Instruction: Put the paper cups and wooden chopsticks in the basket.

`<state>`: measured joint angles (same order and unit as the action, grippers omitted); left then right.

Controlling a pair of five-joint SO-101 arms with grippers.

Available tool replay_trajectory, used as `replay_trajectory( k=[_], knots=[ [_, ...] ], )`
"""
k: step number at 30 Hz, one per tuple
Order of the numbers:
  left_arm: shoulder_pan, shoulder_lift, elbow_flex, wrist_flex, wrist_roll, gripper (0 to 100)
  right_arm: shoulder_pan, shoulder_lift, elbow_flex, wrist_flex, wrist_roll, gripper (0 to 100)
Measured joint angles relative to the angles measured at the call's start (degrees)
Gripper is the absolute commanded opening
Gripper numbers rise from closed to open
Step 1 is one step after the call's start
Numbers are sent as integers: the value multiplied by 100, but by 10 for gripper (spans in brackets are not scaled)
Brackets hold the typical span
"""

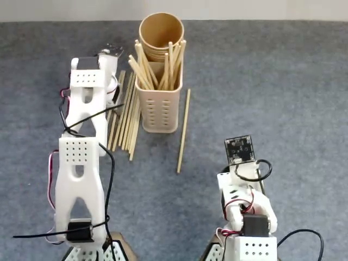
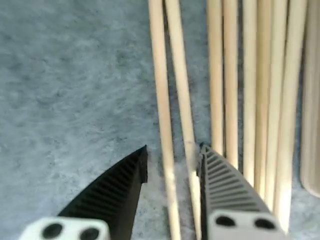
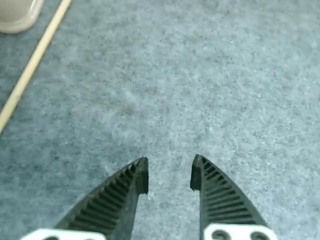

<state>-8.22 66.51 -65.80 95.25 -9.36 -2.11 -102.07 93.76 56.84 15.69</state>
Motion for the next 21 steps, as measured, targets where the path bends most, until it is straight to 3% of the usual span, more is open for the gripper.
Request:
replay_trajectory(
  k=[5,8,21],
  knots=[
    [18,387,-62,-70,0,118,0,0,0,0,0,149],
    [35,448,-185,-53,0,8,0,0,0,0,0,149],
    [88,158,-1248,554,-211,3,-281,0,0,0,0,149]
  ],
)
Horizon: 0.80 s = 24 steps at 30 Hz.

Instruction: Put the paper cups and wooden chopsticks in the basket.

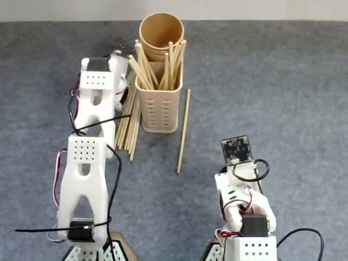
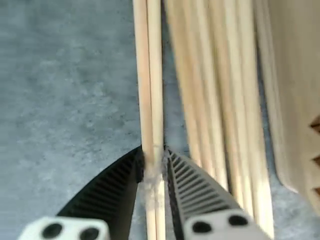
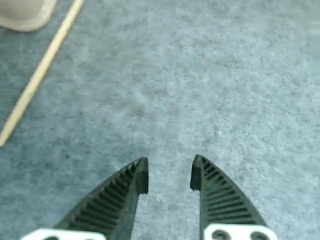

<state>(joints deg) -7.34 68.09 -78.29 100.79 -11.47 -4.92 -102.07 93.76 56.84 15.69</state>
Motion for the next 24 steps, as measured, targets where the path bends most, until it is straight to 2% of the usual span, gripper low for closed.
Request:
replay_trajectory(
  k=[8,13,16,20,22,24],
  knots=[
    [-9,-2057,-563,35,352,3,-35,0,0,0,0,149],
    [378,-3938,-360,62,809,3,-53,0,0,0,0,149],
    [642,-5275,659,70,1002,3,-53,0,0,0,0,149],
    [1037,-7297,3130,35,1090,3,-53,0,0,0,0,149],
    [1301,-8211,4475,-431,1081,4,-53,0,0,0,0,149],
    [1389,-8870,5626,-1231,1116,4,-53,0,0,0,0,149]
  ],
)
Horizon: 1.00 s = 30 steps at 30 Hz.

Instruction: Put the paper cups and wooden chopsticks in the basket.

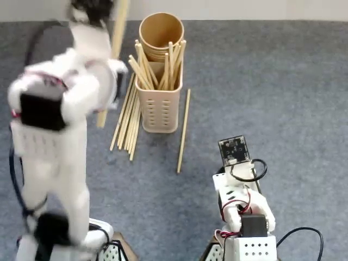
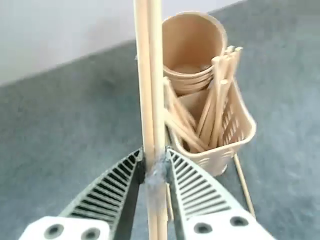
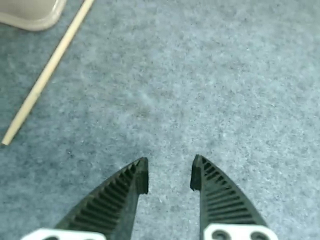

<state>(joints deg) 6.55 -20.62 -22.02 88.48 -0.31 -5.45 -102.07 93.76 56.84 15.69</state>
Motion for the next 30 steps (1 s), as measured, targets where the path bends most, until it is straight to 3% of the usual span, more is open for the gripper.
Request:
replay_trajectory(
  k=[3,8,17,27,30],
  knots=[
    [-9,-220,862,-1284,114,4,0,0,0,0,0,149],
    [220,44,598,-2602,484,4,0,0,0,0,0,149],
    [800,949,-290,-3191,695,4,0,0,0,0,0,149],
    [791,1108,1169,-4598,695,9,0,0,0,0,0,149],
    [765,1090,1574,-4703,695,63,0,0,0,0,0,149]
  ],
)
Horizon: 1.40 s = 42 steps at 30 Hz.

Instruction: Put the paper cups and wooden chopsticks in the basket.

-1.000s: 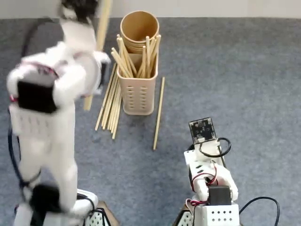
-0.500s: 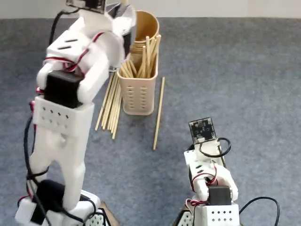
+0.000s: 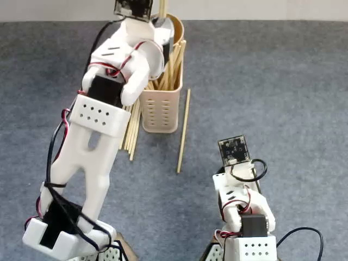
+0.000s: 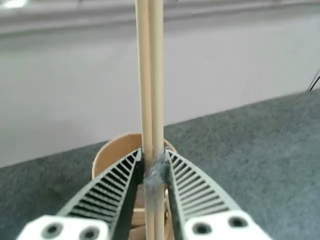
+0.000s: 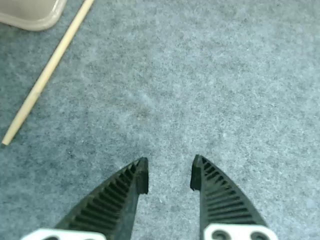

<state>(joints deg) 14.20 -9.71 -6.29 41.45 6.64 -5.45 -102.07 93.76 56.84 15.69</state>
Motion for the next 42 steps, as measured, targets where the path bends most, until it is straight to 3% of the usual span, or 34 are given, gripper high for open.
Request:
replay_trajectory(
  k=[3,11,17,22,26,29,35,42],
  knots=[
    [35,-281,378,-9,0,133,0,0,0,0,0,149],
    [-141,-1530,1284,-62,0,136,0,0,0,0,0,149],
    [-809,-1881,1512,-44,0,136,0,0,0,0,0,149],
    [-1952,-1811,1776,615,0,136,0,0,0,0,0,149],
    [-2760,-1196,1960,1064,0,136,0,0,0,0,0,149],
    [-2910,-404,1960,1327,-105,137,0,0,0,0,0,149],
    [-2251,1600,1415,2004,-1204,140,0,0,0,0,0,149],
    [-1934,3596,-176,2365,-1363,140,0,0,0,0,0,149]
  ],
)
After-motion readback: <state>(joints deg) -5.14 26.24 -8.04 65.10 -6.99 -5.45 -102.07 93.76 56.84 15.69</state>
